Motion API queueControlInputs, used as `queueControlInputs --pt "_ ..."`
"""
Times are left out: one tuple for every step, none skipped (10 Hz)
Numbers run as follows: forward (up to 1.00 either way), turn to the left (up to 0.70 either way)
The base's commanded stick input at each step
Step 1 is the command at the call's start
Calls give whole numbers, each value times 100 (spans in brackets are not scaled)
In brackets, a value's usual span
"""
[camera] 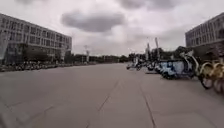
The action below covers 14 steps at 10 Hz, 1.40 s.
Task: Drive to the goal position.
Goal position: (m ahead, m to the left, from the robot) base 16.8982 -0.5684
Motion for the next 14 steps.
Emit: queueControlInputs --pt "70 6" --pt "70 6" --pt "70 6" --pt "70 6" --pt "70 6" --pt "70 6" --pt "70 6" --pt "70 6" --pt "70 6" --pt "70 6" --pt "70 6" --pt "70 3" --pt "70 -3" --pt "70 -8"
